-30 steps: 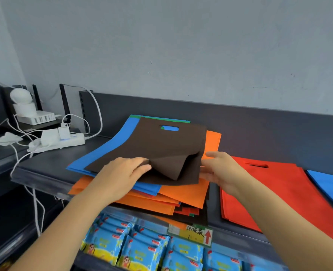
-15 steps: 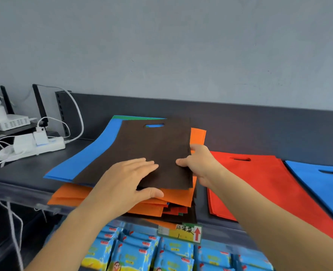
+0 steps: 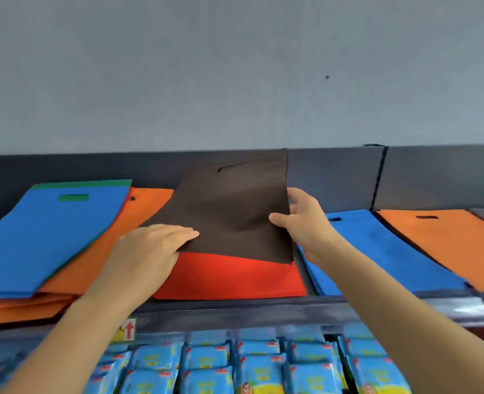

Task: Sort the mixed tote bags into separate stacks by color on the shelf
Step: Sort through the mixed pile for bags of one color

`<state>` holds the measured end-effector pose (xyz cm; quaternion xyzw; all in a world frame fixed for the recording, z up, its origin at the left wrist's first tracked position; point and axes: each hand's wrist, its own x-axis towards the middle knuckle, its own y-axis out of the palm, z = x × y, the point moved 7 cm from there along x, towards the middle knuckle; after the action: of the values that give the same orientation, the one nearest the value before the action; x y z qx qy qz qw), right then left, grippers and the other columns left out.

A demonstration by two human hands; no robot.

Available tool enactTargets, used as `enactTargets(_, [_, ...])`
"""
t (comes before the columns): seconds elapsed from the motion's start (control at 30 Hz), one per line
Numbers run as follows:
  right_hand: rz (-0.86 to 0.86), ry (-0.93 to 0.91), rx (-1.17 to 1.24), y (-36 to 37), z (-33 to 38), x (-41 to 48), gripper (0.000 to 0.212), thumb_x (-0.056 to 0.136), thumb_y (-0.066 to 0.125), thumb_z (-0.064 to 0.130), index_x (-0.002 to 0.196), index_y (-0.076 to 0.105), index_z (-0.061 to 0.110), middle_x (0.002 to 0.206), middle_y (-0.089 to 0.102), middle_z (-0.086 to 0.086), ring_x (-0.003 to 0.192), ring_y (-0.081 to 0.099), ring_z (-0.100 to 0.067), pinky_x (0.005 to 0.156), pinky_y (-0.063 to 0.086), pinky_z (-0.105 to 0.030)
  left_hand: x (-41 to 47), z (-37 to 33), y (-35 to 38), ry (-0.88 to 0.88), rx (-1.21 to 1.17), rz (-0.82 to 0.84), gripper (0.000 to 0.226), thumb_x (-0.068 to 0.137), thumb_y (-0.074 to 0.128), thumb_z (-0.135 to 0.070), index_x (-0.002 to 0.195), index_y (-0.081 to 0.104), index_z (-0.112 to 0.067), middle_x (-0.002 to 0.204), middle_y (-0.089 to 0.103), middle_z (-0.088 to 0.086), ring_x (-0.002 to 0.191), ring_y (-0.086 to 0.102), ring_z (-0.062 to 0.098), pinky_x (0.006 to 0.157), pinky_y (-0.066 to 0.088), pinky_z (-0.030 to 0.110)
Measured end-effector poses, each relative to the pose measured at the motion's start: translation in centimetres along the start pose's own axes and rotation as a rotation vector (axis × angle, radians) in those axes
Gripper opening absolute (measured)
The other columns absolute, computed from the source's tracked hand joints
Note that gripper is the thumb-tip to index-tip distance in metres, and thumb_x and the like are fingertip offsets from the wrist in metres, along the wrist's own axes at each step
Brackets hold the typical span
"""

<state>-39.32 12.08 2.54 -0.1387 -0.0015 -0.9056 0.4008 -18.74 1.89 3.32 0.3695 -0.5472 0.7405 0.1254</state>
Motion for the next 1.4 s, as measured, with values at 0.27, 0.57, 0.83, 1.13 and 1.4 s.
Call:
enactTargets(0.27, [-0.183,0.065,-0.164,-24.8,-5.0,-3.7,0.041,0.084,0.058,-0.008,0.109,0.058,0.024,0.106,0.070,-0.006,0.099,0.065,-0.027,0.090,0.052,-0.047,7.5,-22.3,5.5,0.308,-0.129,0.007,0.052,0.062,0.039,-0.005,0.093,0.075,-0.025,0.089,0.073,-0.010,0.077,0.070,0.011,0.061,0.054,0.023])
enactTargets(0.57, [-0.323,0.117,-0.221,-41.1,-8.9,-4.9,0.041,0.087,0.054,-0.007,0.116,0.056,0.022,0.107,0.069,-0.007,0.098,0.065,-0.026,0.090,0.052,-0.042,14.6,-36.2,11.6,0.460,-0.267,0.092,0.073,0.041,0.075,0.020,0.096,0.073,-0.027,0.086,0.072,-0.013,0.074,0.069,0.012,0.057,0.056,0.027])
enactTargets(0.83, [-0.457,0.084,-0.324,-51.9,-10.6,-2.4,0.049,0.086,0.055,-0.006,0.104,0.059,0.039,0.099,0.072,0.000,0.097,0.067,-0.021,0.091,0.052,-0.046,21.2,-45.3,17.4,0.661,-0.338,0.184,0.068,0.049,0.075,0.018,0.103,0.072,-0.023,0.092,0.072,-0.009,0.077,0.068,0.014,0.060,0.058,0.030])
enactTargets(1.13, [-0.531,0.145,-0.406,-63.8,-12.7,-1.6,0.047,0.084,0.056,-0.012,0.115,0.056,0.023,0.097,0.071,-0.006,0.082,0.066,-0.015,0.083,0.053,-0.037,26.0,-56.9,23.2,0.844,-0.391,0.294,0.056,0.089,0.040,0.005,0.135,0.046,-0.026,0.122,0.055,-0.003,0.111,0.054,0.020,0.084,0.050,0.040])
enactTargets(1.4, [-0.421,0.158,-0.470,-73.0,-14.9,1.0,0.046,0.083,0.055,-0.016,0.105,0.057,0.025,0.063,0.070,0.015,0.059,0.066,-0.002,0.062,0.055,-0.019,29.6,-64.1,25.4,0.759,-0.378,0.382,0.060,0.089,0.038,0.005,0.138,0.041,-0.028,0.128,0.056,-0.004,0.116,0.052,0.019,0.087,0.049,0.041])
